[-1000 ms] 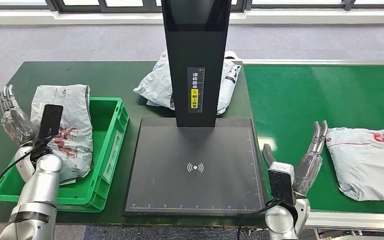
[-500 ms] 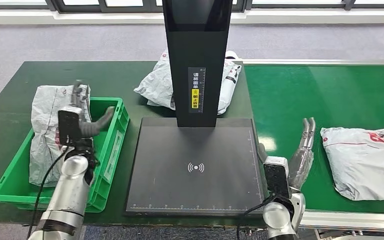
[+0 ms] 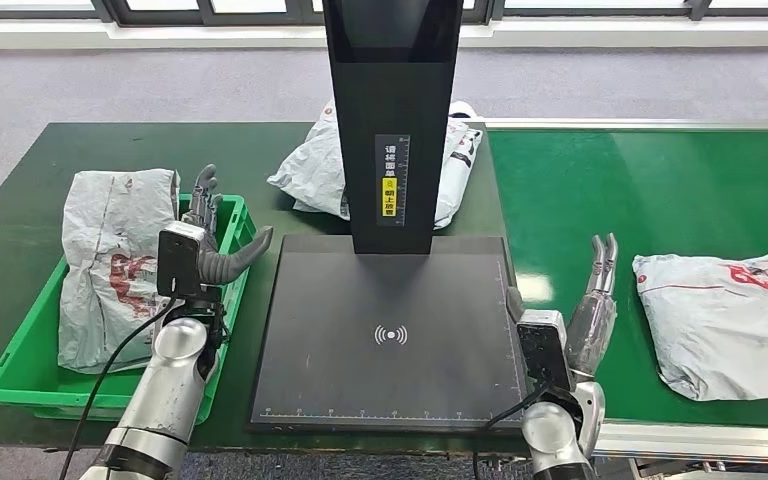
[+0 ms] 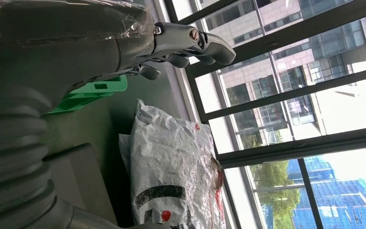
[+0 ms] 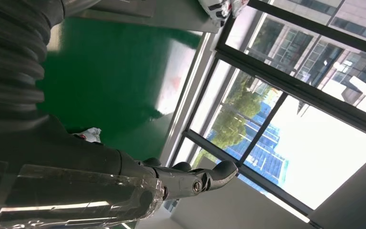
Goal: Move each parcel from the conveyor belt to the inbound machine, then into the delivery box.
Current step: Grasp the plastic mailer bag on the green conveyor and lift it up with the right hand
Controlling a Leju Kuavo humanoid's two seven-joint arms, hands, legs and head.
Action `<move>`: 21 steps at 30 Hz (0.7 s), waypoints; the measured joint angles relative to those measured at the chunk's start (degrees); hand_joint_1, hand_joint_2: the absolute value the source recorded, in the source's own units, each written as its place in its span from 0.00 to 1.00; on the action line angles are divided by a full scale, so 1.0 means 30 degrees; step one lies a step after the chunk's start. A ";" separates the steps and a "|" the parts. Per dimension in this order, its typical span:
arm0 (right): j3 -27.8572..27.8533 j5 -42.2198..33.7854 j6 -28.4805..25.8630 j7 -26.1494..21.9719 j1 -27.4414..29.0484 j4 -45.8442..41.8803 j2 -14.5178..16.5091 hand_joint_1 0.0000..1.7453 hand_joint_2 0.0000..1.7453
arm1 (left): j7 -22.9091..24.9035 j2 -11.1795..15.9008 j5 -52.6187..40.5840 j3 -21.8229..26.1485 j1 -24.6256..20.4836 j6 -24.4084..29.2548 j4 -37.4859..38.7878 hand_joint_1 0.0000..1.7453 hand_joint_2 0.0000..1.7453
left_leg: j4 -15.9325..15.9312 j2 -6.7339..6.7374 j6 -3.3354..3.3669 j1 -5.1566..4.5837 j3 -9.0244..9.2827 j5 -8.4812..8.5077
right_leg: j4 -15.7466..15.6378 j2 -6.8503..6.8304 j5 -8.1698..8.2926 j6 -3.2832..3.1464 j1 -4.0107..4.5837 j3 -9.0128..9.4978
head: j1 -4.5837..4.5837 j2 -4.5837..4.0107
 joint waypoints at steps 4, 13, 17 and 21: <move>0.0009 0.0337 0.1103 0.0856 -0.0807 0.0817 -0.0104 0.00 1.00 | -0.0304 -0.0374 0.0058 -0.0867 0.0035 -0.0663 0.0253 0.00 1.00 | 0.0002 -0.0002 0.0009 -0.0002 -0.0001 0.0005 | -0.0007 -0.0003 0.0006 0.0009 -0.0020 0.0004 | 0.0000 -0.0002; -0.0014 0.1207 0.0508 0.2314 -0.3417 0.4985 -0.0986 0.00 1.00 | -0.0759 -0.1672 0.0768 -0.2890 -0.0378 0.0083 0.2908 0.00 1.00 | 0.0021 -0.0002 0.0025 -0.0008 -0.0001 0.0013 | -0.0020 0.0003 0.0029 0.0042 -0.0045 0.0002 | 0.0000 -0.0004; -0.0410 0.3977 -0.0594 0.5039 -0.4542 0.7609 -0.2110 0.00 1.00 | -0.0913 -0.1997 0.0887 -0.3506 -0.0516 0.0689 0.3866 0.00 1.00 | 0.0023 -0.0007 0.0027 -0.0013 -0.0007 0.0012 | -0.0021 -0.0003 0.0031 0.0046 -0.0064 0.0002 | 0.0002 -0.0002; -0.0822 0.6284 -0.0499 0.7460 -0.5401 0.9778 -0.3108 0.00 1.00 | -0.1089 -0.2213 0.0874 -0.3948 -0.0622 0.1129 0.4606 0.00 1.00 | 0.0025 0.0005 0.0040 -0.0045 -0.0009 0.0004 | -0.0023 0.0008 0.0037 0.0055 -0.0070 -0.0011 | -0.0002 -0.0005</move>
